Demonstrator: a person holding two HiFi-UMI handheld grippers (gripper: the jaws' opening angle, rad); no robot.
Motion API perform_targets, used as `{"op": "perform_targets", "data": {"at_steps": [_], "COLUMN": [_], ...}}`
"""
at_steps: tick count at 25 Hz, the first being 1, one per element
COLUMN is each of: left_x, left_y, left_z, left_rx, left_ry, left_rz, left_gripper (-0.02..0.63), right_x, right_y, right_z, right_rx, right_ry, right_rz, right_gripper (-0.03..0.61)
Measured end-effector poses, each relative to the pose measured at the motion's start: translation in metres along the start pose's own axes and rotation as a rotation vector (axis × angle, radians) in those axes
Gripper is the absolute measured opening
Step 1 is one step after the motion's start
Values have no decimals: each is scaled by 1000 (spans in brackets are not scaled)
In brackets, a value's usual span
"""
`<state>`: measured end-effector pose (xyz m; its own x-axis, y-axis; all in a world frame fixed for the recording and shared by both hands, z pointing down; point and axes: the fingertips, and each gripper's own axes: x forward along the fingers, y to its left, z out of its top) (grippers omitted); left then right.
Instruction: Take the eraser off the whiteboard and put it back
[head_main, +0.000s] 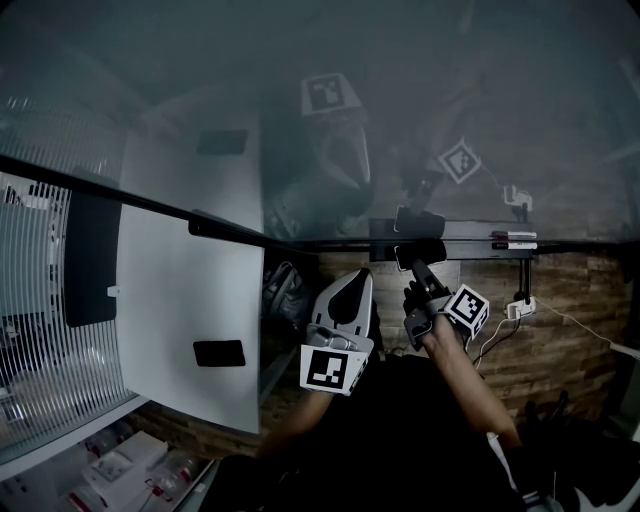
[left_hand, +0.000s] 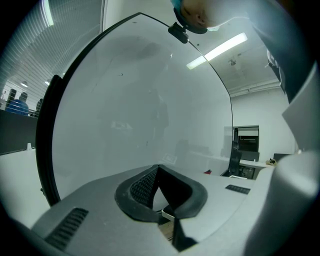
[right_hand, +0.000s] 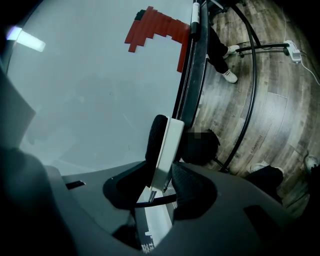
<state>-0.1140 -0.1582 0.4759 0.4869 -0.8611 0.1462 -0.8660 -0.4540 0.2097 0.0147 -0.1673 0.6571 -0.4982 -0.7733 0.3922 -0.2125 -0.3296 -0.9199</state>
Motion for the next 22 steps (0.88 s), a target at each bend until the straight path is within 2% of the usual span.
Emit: {"op": "perform_targets", "data": {"at_steps": [22], "left_x": [2], "left_y": [5], "left_z": [1], "left_rx": [-9], "left_ry": [-1], "left_rz": [6], "left_gripper": [6], "right_x": [7], "right_y": [-2], "right_z": [1], "right_rx": [6], "right_ry": [-2], "right_rz": [-2], "right_gripper": [158]}}
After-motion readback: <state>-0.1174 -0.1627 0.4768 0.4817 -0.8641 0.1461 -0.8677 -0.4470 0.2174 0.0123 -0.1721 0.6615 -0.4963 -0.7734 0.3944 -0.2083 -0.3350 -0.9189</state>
